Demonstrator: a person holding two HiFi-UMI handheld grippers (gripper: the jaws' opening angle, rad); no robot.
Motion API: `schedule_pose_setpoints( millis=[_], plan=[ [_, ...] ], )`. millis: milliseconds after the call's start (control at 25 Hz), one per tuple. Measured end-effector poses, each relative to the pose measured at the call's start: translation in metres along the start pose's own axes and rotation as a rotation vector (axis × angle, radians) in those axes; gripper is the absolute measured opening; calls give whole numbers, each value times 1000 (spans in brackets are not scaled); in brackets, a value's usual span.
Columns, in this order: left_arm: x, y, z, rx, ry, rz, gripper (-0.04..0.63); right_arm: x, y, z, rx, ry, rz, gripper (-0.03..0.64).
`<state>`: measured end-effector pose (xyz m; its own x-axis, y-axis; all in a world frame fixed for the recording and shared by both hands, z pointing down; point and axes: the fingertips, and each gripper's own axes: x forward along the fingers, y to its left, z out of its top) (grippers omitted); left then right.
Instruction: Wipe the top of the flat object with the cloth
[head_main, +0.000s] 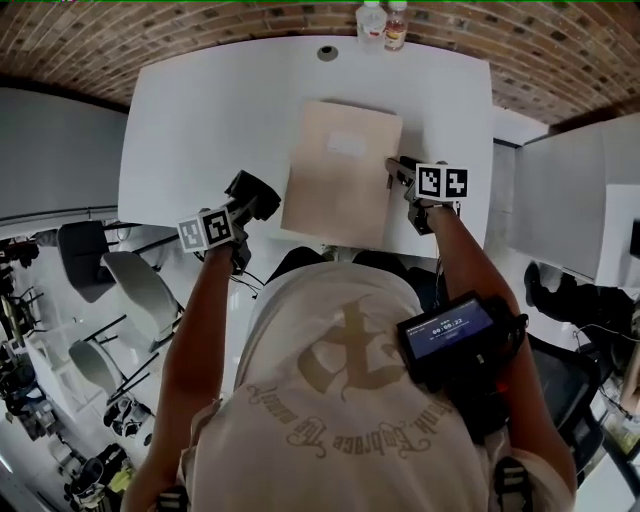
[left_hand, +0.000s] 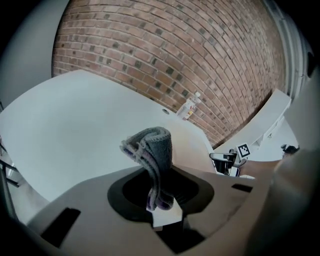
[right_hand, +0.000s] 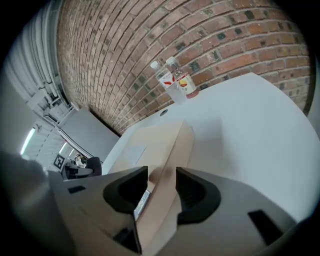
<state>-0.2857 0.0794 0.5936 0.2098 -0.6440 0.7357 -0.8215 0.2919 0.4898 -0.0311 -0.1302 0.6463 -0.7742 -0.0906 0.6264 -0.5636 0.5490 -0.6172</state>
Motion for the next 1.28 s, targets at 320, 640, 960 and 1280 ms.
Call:
schedule_pose_setpoints(
  millis=[320, 640, 960, 1280],
  plan=[
    [29, 7, 55, 40, -55, -61, 104, -3, 16, -20, 73, 3, -47, 189],
    [75, 4, 93, 122, -29, -108, 104, -1, 12, -25, 75, 26, -119, 187],
    [117, -2, 138, 253, -31, -93, 104, -2, 13, -29, 102, 0, -148, 188],
    [158, -6, 171, 441, -7, -16, 104, -1, 13, -30, 144, -21, -161, 189]
  ],
)
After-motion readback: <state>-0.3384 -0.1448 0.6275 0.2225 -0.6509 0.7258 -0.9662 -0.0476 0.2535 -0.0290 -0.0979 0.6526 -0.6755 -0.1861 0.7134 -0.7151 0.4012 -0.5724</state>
